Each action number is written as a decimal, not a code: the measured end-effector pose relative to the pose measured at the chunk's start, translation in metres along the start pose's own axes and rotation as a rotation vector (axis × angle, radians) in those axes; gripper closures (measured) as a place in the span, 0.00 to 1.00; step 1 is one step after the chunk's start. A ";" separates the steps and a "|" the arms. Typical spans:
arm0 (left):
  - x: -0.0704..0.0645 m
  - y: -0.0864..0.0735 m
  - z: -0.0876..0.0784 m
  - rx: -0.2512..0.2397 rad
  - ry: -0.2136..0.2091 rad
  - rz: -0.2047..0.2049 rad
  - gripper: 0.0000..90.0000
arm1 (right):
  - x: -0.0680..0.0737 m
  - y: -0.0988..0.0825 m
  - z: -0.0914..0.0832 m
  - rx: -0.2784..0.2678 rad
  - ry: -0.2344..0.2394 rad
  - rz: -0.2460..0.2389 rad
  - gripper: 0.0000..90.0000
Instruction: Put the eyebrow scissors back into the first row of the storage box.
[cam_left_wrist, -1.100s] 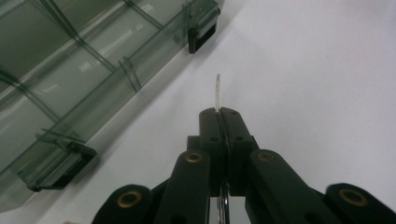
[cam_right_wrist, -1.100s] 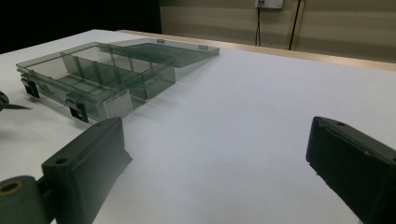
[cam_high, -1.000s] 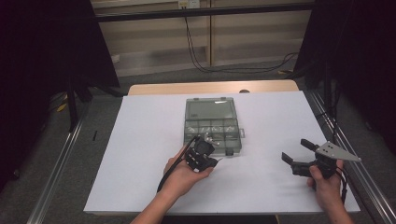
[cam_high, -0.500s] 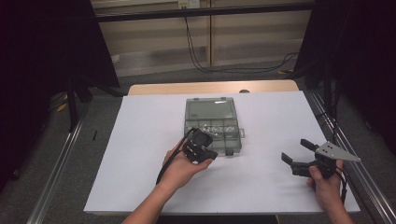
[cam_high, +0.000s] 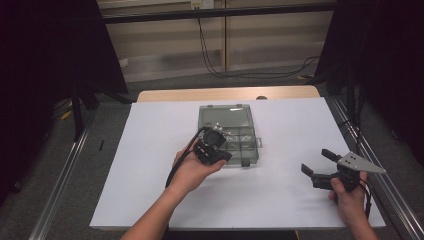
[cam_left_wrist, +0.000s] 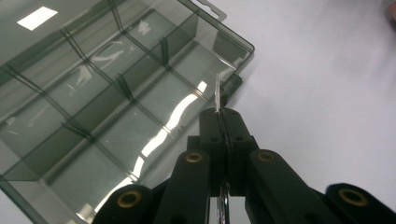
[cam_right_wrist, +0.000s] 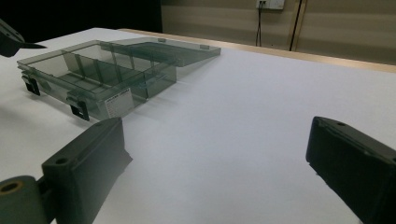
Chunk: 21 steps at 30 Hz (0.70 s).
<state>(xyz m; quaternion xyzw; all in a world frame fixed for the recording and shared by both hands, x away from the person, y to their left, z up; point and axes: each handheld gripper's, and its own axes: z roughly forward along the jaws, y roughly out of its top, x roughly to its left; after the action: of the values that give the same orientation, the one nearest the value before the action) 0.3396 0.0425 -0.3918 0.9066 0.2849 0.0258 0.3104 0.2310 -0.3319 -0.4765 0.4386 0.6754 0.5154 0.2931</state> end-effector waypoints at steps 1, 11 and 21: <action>0.001 0.001 0.000 -0.010 0.007 0.004 0.99 | 0.000 0.000 0.000 0.001 -0.001 -0.001 0.04; 0.014 0.010 0.002 -0.023 0.011 -0.007 0.99 | 0.000 0.000 0.000 0.001 -0.001 0.002 0.04; 0.025 0.017 0.003 -0.048 0.042 -0.016 0.99 | 0.000 0.000 0.000 -0.001 0.000 0.002 0.04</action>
<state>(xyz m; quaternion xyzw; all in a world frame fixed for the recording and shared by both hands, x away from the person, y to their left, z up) 0.3699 0.0435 -0.3873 0.8958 0.2977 0.0492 0.3263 0.2307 -0.3322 -0.4764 0.4391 0.6745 0.5162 0.2927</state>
